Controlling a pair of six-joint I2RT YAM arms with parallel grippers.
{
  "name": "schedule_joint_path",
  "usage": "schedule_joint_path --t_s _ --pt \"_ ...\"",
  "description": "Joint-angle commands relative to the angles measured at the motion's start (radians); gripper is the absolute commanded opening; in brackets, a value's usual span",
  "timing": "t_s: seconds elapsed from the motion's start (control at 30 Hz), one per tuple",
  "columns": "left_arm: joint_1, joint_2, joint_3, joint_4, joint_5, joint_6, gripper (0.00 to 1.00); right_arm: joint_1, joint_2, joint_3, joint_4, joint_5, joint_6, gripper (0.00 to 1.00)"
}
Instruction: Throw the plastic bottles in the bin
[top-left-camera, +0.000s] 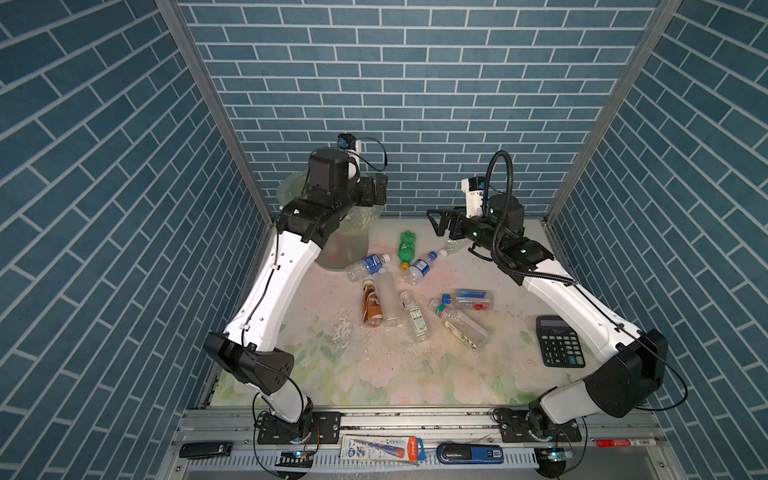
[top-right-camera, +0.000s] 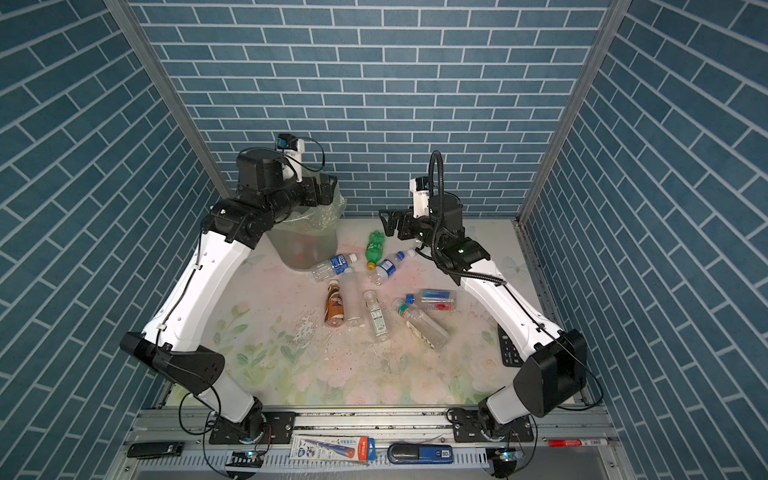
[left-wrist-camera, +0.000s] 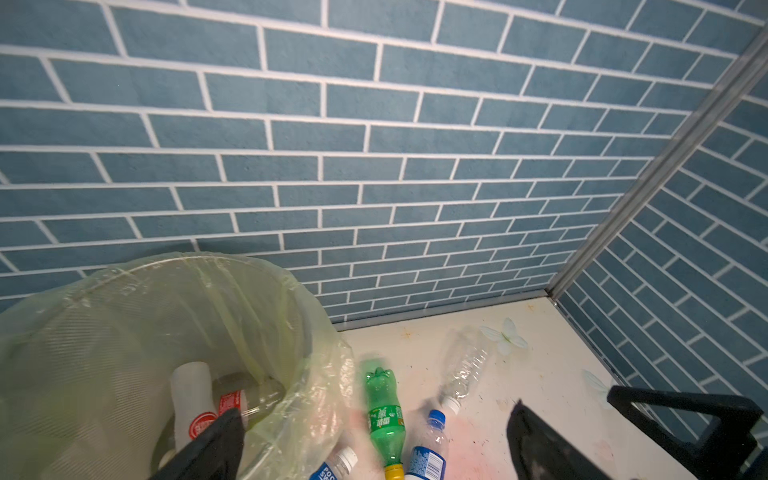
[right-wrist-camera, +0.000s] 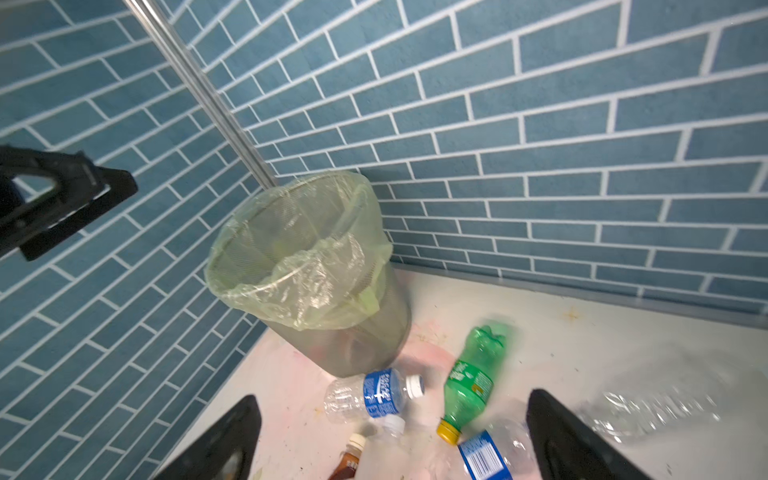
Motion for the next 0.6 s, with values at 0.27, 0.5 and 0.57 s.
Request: schedule_joint_path --t_s 0.27,0.5,0.57 --pt "-0.192 -0.062 -0.266 0.090 0.036 -0.046 0.99 -0.085 -0.232 -0.168 -0.288 0.179 0.010 0.99" --pt "-0.258 -0.130 -0.506 0.204 0.132 -0.174 0.99 -0.090 -0.330 -0.326 -0.430 0.232 0.044 0.97" --pt "-0.268 -0.158 -0.580 0.229 0.156 -0.206 0.99 -0.089 -0.346 -0.376 -0.443 0.221 0.062 0.97"
